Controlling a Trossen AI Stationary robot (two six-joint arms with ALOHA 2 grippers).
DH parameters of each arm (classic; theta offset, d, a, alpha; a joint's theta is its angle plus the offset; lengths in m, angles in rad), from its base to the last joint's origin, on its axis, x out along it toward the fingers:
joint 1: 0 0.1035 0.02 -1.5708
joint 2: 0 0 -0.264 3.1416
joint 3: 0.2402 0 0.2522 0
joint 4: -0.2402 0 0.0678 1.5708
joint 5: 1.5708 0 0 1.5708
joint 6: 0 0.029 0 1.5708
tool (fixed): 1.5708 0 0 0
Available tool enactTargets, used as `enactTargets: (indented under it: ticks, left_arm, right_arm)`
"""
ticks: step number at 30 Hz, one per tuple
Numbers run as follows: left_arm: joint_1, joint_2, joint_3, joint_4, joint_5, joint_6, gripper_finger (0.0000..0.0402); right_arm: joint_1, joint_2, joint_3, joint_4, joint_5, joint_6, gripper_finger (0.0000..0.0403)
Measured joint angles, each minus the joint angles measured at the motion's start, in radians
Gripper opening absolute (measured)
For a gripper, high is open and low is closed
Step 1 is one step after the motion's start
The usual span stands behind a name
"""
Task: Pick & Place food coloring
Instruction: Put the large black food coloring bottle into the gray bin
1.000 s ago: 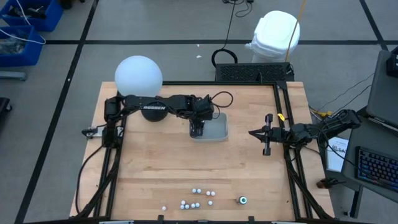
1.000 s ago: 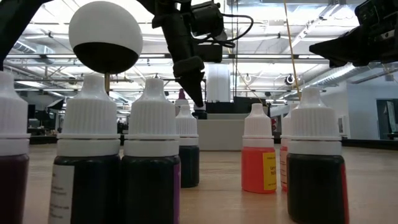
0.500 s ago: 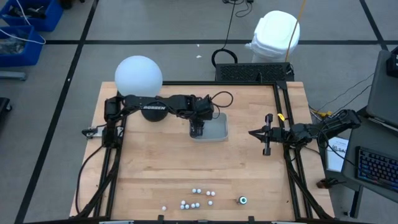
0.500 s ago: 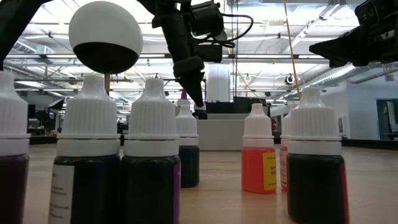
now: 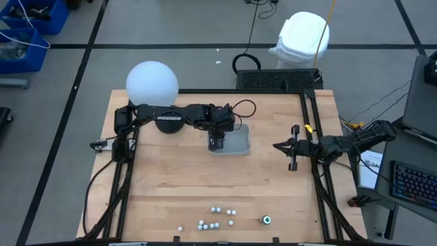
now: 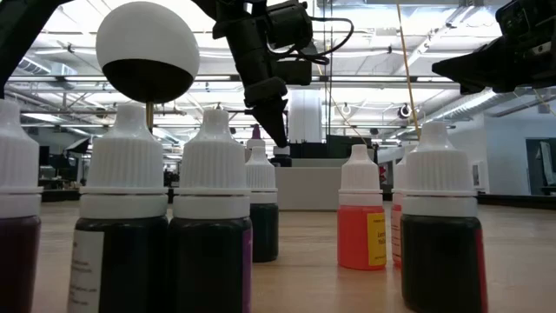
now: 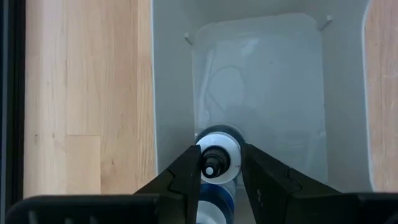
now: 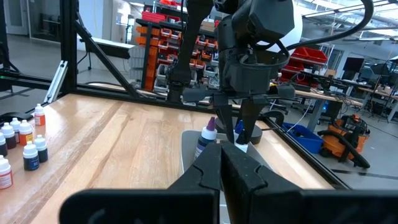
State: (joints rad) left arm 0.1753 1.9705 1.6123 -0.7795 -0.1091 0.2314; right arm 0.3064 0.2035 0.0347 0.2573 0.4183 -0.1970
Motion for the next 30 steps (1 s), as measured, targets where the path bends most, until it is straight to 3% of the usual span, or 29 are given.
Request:
enactTargets:
  ticks: [14, 30]
  left_arm:
    - [0.004, 0.000, 0.000, -0.002, -0.057, -0.004, 0.0113]
    - [0.016, 0.000, 0.000, -0.001, -0.013, -0.031, 0.0113]
  right_arm:
    - [0.000, 0.000, 0.000, 0.000, 0.000, -0.002, 0.0000]
    - [0.000, 0.000, 0.000, 0.000, 0.000, -0.001, 0.0000]
